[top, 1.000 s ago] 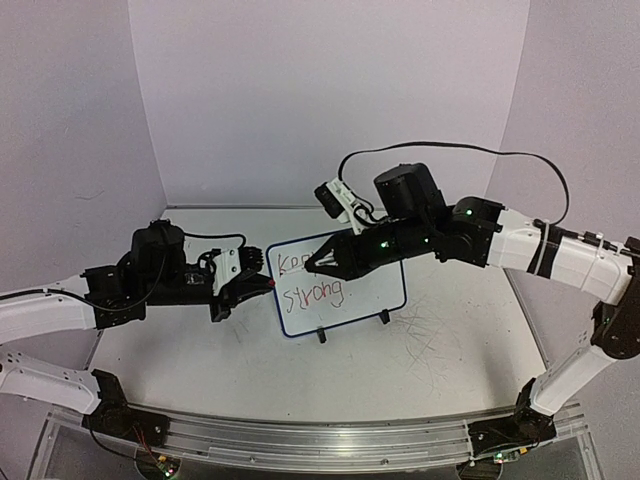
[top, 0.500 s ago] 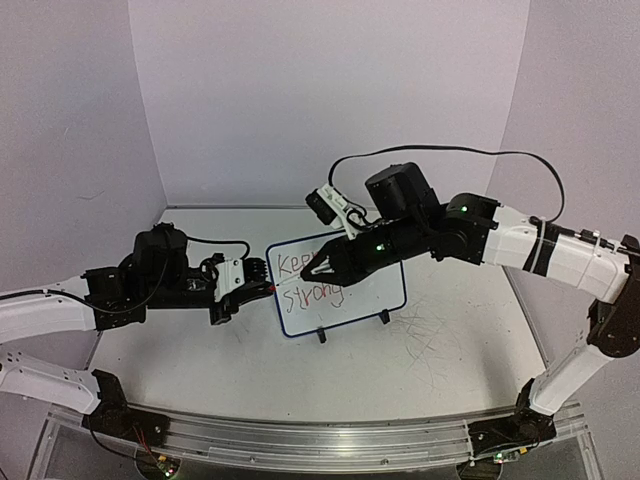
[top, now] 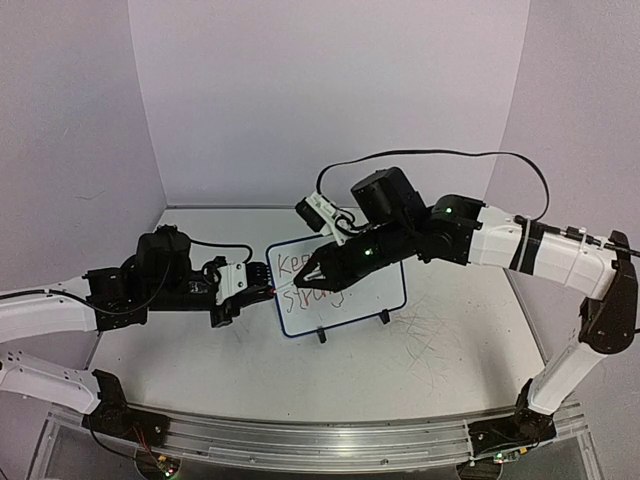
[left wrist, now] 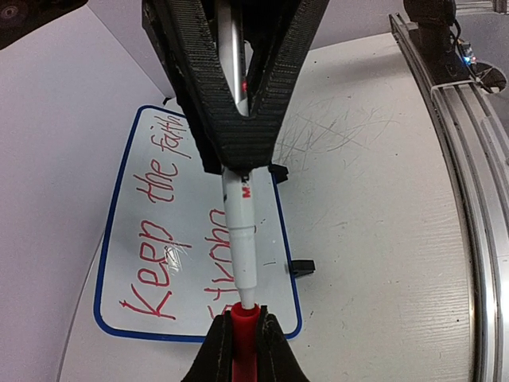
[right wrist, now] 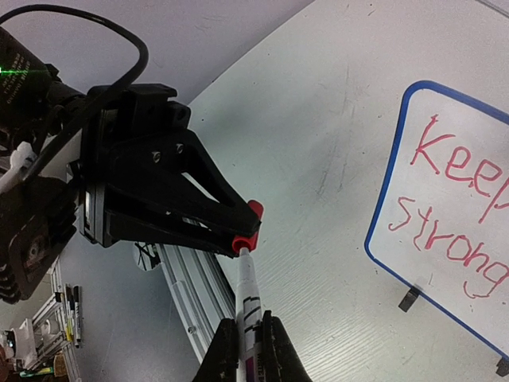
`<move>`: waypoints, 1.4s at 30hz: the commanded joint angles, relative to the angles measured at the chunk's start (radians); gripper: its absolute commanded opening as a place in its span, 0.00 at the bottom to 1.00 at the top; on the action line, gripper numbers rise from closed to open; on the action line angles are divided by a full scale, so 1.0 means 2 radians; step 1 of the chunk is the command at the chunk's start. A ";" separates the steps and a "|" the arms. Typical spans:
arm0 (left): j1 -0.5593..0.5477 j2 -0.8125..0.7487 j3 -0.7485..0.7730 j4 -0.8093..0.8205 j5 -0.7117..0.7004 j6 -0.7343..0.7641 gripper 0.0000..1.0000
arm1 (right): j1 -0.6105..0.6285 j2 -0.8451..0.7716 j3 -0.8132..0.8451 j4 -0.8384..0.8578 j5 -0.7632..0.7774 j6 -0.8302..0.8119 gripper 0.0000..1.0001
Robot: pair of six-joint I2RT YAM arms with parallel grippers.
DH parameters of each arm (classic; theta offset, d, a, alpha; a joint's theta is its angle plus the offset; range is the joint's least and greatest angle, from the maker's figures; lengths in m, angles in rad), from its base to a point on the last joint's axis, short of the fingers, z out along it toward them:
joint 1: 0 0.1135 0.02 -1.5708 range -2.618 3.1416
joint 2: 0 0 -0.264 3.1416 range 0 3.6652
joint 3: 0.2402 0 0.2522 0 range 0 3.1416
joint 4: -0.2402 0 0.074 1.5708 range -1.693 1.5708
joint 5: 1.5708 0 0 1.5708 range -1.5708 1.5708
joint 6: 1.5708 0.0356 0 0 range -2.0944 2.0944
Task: Write a sentence on the whiteboard
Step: Insert the whiteboard marker without the cap into the pen cap.
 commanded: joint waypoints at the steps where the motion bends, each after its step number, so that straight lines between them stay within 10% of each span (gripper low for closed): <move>1: -0.003 0.007 0.025 -0.002 -0.006 0.007 0.00 | 0.005 0.008 0.026 0.004 -0.001 -0.006 0.00; 42: -0.023 0.036 0.054 -0.007 -0.048 0.003 0.00 | 0.035 0.038 0.022 -0.004 0.113 0.009 0.00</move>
